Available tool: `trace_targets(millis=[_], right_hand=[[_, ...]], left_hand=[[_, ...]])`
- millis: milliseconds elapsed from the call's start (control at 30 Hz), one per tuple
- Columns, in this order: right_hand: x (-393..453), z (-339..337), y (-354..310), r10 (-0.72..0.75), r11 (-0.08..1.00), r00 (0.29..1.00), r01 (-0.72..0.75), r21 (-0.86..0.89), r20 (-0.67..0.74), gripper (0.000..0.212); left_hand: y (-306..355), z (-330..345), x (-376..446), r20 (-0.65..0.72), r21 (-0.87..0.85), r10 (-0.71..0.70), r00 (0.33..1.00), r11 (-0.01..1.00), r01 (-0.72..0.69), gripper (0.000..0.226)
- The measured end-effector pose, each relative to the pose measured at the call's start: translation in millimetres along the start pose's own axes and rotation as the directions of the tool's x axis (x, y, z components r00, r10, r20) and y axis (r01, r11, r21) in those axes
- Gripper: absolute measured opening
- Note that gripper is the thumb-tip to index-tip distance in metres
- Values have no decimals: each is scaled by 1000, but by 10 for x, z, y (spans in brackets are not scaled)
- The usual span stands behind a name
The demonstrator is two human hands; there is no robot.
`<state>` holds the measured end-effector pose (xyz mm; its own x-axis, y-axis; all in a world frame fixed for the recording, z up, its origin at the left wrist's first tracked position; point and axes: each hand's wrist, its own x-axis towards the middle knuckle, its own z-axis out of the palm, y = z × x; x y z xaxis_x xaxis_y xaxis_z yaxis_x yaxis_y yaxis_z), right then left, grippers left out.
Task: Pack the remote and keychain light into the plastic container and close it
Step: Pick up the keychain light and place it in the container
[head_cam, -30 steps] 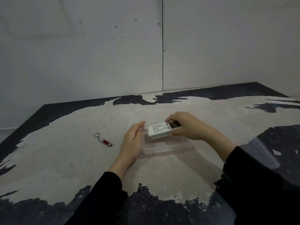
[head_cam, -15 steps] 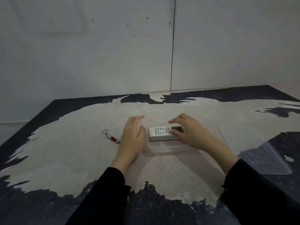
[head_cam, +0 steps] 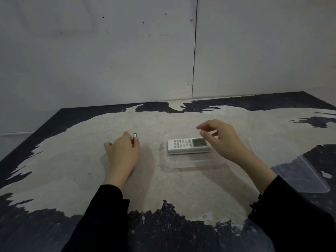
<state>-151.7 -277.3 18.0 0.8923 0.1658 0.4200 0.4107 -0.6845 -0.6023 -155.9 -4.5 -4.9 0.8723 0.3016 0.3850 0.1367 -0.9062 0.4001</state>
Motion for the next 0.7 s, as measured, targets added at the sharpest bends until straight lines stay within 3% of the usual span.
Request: trace_targets(millis=[100,233,300,400,567,700], right_hand=[[4,52,-16,-6,1000,1000,5,23,7,23],[-63,126,-104,-90,994,994,86,65,69,50],[-94,171,-146,-118,992,986,110,69,118,55],[-97,175,-181,-130,988,980,115,103,148,28],[-55,23,-155,-28,955,951,-65,288,309,21],[-61,81,-126,10,993,958,-44,112,288,9]], left_hand=[[257,-58,-87,-75,-305,142,987,939,-158,20],[583,-116,-286,-63,-516,330,942,797,-314,14],[672,-93,-371,-55,-532,429,902,752,-390,14],[707,-52,-441,-64,-501,505,861,730,-466,11],[656,4,-426,41,-498,480,876,770,-399,9],[667,33,-456,120,-484,473,873,796,-364,9]])
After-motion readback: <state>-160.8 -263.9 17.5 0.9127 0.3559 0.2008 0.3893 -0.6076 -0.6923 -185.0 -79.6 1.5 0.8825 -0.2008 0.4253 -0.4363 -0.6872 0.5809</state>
